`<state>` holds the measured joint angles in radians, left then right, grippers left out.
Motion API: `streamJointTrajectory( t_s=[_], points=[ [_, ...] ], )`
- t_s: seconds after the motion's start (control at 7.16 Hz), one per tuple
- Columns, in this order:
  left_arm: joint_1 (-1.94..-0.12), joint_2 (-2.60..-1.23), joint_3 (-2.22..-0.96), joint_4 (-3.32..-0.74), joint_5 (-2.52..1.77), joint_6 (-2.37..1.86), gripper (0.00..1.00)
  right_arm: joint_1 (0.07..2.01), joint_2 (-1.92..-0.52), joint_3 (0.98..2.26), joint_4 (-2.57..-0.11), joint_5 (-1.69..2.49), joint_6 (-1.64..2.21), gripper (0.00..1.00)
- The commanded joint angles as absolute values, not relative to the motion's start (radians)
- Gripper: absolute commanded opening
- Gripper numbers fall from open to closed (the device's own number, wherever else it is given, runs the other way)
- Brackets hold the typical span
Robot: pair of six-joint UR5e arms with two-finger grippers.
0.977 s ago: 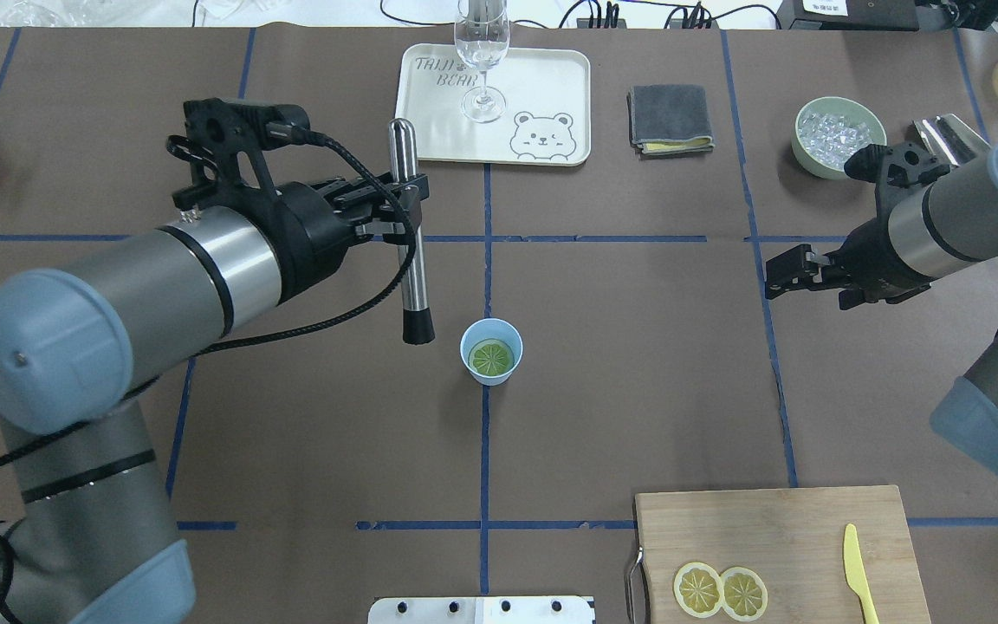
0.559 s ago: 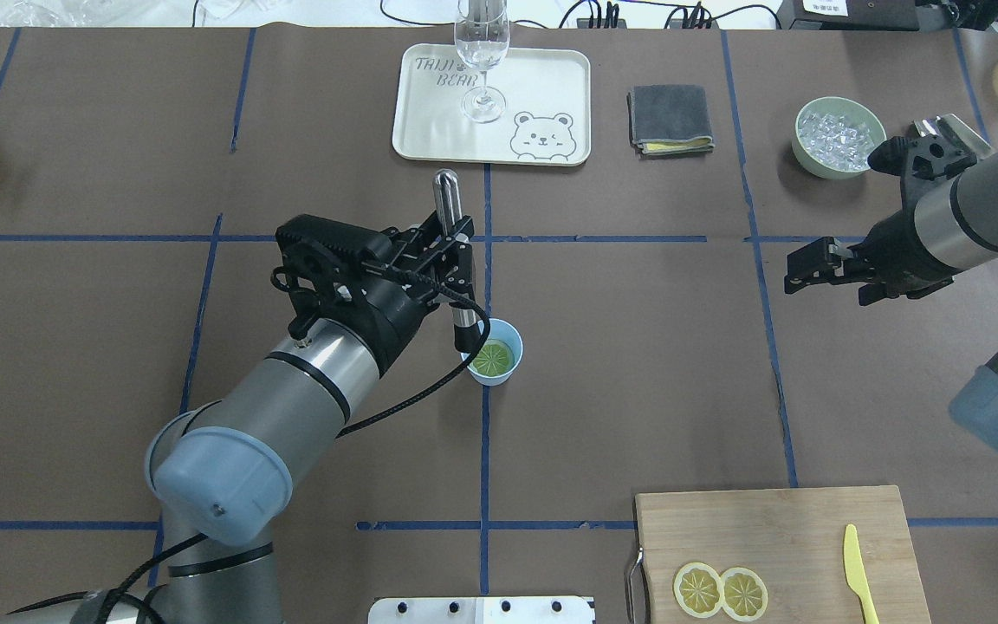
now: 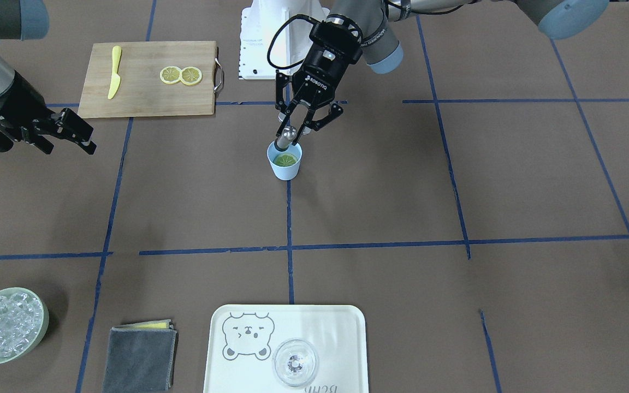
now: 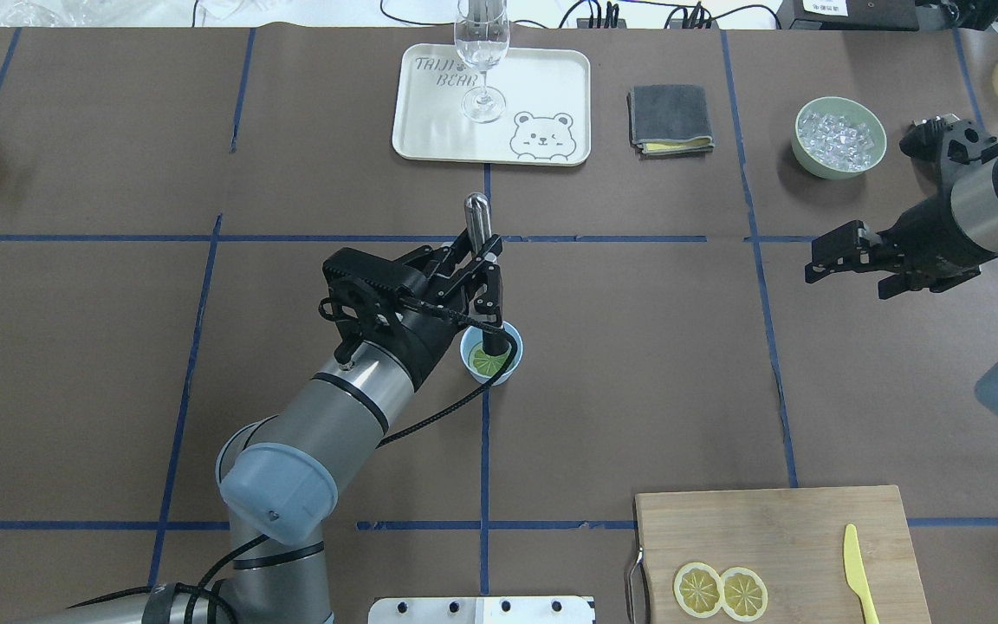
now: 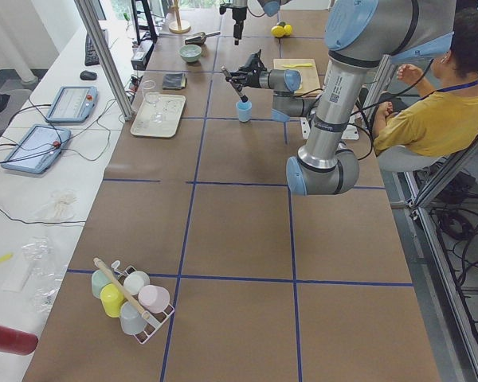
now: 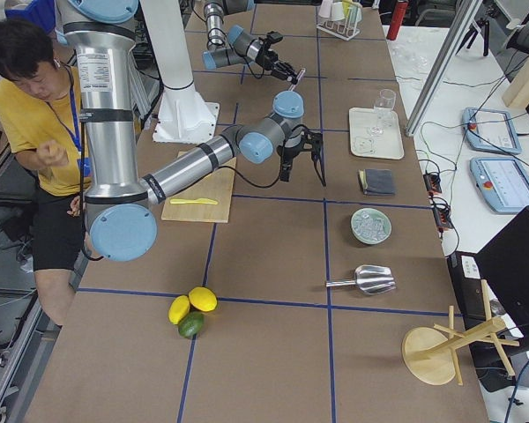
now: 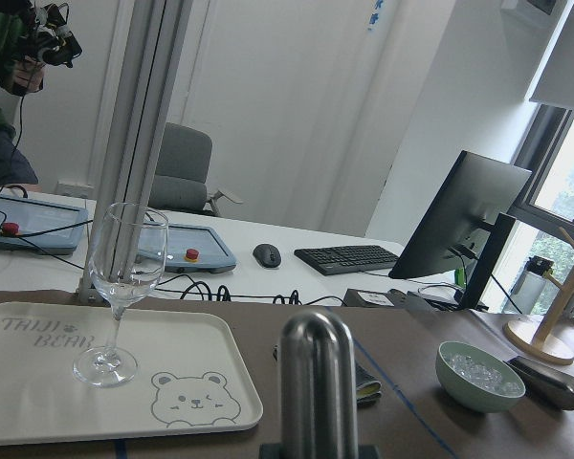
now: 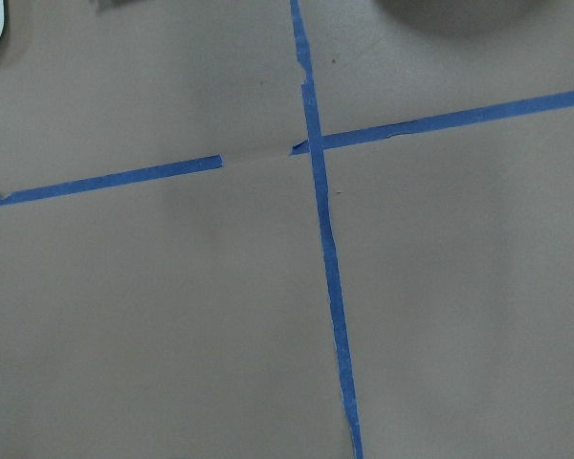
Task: Squeeze lemon into cup
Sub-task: 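Press the muddler down into the cup onto the lemon slice with the left gripper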
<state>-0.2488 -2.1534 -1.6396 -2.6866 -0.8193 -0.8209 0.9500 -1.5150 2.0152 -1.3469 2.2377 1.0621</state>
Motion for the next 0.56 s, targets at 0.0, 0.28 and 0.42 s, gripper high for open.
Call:
streamJointTrajectory(
  t_s=[0.0, 0.28, 0.42],
  points=[
    [-0.249, -2.155, -1.602, -2.691, -0.808, -0.821, 0.0, 0.951, -1.516, 2.017, -1.347, 2.24, 1.062, 1.0],
    [-0.241, -2.161, -1.551, -2.698, -0.81, -0.822, 0.0, 0.95, -1.514, 2.013, -1.347, 2.24, 1.062, 1.0],
    [-0.224, -2.158, -1.531, -2.698, -0.81, -0.822, 0.0, 0.95, -1.514, 2.014, -1.347, 2.24, 1.062, 1.0]
  ],
)
